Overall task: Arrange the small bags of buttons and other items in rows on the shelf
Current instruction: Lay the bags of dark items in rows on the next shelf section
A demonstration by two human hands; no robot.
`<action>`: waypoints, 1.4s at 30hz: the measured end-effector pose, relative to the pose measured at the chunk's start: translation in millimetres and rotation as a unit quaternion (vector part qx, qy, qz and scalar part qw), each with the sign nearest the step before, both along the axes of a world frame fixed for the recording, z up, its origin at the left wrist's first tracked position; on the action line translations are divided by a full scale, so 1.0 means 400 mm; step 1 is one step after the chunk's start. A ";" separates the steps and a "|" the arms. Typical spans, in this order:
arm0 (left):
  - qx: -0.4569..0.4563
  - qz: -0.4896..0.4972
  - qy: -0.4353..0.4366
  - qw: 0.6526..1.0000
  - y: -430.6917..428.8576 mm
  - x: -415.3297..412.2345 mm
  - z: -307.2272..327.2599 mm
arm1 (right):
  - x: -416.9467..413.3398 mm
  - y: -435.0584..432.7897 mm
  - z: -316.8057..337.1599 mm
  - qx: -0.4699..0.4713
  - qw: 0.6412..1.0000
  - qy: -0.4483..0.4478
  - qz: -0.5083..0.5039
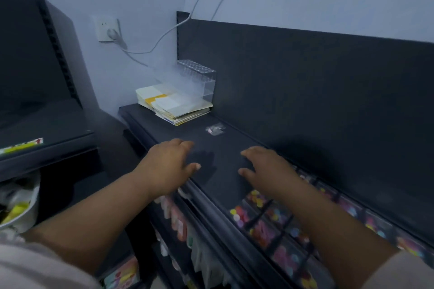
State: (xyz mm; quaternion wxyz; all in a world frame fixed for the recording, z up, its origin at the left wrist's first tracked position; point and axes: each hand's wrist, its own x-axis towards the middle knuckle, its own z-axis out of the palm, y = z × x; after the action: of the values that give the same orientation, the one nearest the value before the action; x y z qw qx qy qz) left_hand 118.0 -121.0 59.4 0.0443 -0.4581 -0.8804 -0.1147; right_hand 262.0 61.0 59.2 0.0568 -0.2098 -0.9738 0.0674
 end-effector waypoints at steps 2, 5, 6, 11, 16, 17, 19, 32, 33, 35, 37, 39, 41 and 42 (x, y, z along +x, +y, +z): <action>0.008 0.001 -0.008 1.000 0.052 -0.036 -0.015 | -0.039 0.045 -0.008 -0.011 1.000 -0.002 -0.006; -0.006 -0.007 -0.028 1.000 0.123 -0.090 -0.034 | -0.090 0.094 -0.018 -0.039 0.999 -0.018 -0.022; -0.011 -0.011 -0.031 0.999 0.146 -0.111 -0.038 | -0.109 0.109 -0.021 -0.046 0.998 -0.018 -0.025; -0.014 -0.034 -0.039 0.999 0.266 -0.233 -0.071 | -0.209 0.164 -0.055 -0.067 0.996 0.006 -0.055; -0.034 -0.064 -0.054 0.996 0.381 -0.350 -0.108 | -0.304 0.194 -0.097 -0.093 0.990 0.003 -0.103; -0.033 -0.071 -0.055 0.995 0.404 -0.372 -0.116 | -0.322 0.202 -0.103 -0.103 0.988 0.003 -0.111; -0.029 -0.086 -0.062 0.994 0.446 -0.408 -0.135 | -0.356 0.220 -0.116 -0.115 0.985 0.008 -0.128; 0.082 -0.162 -0.068 0.981 0.547 -0.531 -0.254 | -0.483 0.273 -0.192 -0.139 0.974 0.032 -0.178; 0.104 -0.156 -0.082 0.979 0.546 -0.539 -0.250 | -0.494 0.277 -0.196 -0.138 0.974 0.036 -0.177; 0.156 -0.111 -0.143 0.971 0.539 -0.556 -0.237 | -0.519 0.285 -0.203 -0.136 0.974 0.049 -0.176; 0.204 -0.048 -0.227 0.951 0.529 -0.575 -0.226 | -0.547 0.293 -0.211 -0.130 0.976 0.059 -0.165; 0.249 -0.010 -0.312 0.917 0.519 -0.593 -0.216 | -0.579 0.301 -0.218 -0.116 0.982 0.060 -0.140; 0.287 0.016 -0.370 0.884 0.514 -0.607 -0.207 | -0.613 0.308 -0.225 -0.100 0.987 0.059 -0.113; 0.298 0.031 -0.387 0.872 0.513 -0.612 -0.201 | -0.629 0.312 -0.228 -0.092 0.989 0.057 -0.099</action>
State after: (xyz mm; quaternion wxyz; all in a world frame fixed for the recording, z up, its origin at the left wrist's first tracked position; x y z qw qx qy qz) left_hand -126.7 84.4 -21.1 -0.1615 -0.3147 -0.7647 -0.5385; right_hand 10.5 185.6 -32.0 0.0995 -0.3054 -0.9329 0.1627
